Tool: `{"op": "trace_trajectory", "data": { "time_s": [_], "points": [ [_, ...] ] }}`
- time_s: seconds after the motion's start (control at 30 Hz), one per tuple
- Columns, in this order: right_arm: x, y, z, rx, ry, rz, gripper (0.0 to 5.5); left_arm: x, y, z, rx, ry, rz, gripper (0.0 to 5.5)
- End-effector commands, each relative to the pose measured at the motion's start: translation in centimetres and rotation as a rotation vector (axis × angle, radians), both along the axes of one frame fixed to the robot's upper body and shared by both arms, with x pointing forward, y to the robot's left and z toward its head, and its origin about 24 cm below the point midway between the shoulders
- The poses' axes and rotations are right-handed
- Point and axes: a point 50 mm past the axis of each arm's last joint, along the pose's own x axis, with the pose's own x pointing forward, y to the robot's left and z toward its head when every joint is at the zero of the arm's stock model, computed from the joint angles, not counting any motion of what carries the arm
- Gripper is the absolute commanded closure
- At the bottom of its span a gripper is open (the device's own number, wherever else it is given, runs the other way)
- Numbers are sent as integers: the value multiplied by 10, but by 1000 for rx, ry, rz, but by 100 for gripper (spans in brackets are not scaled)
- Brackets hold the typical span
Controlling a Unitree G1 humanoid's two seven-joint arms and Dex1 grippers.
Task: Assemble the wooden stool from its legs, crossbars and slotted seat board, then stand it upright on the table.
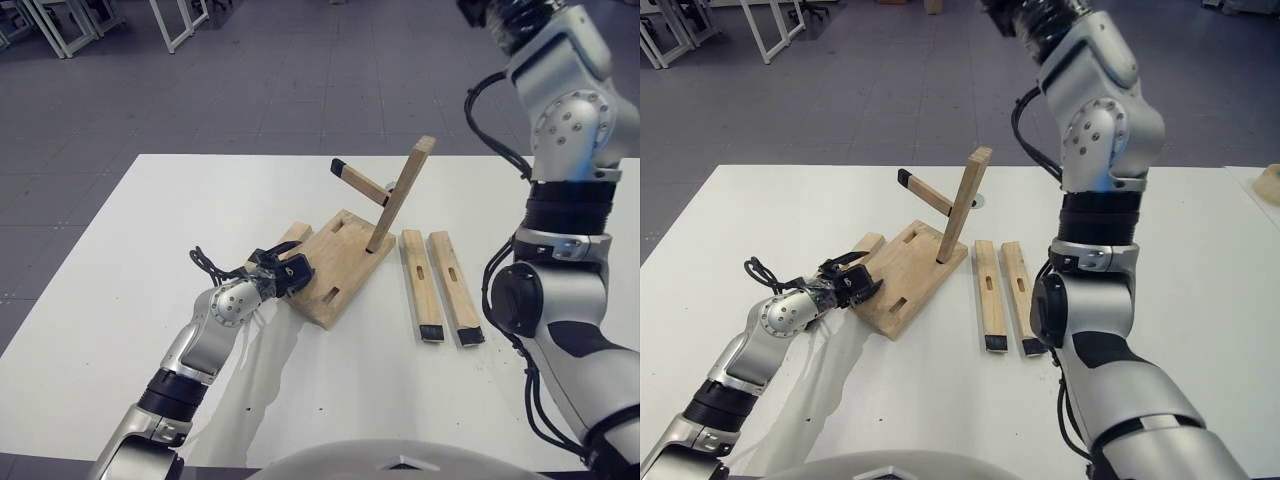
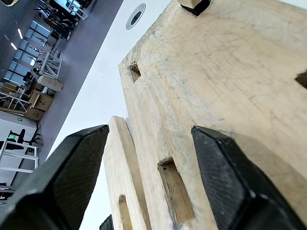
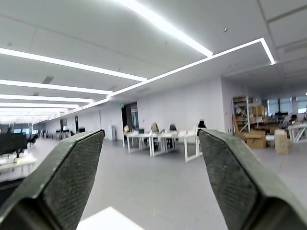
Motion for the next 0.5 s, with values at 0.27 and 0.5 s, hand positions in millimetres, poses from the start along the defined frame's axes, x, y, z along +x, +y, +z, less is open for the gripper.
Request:
{"op": "trace_trajectory", "data": {
  "time_s": [0.27,0.5],
  "points": [
    [16,17,-94,-53,323,56,193,0,2,0,-6,4,6,230],
    [-13,-37,-3,184,33,-55,193,13,12,30,-99,-183,85,230]
  ]
}}
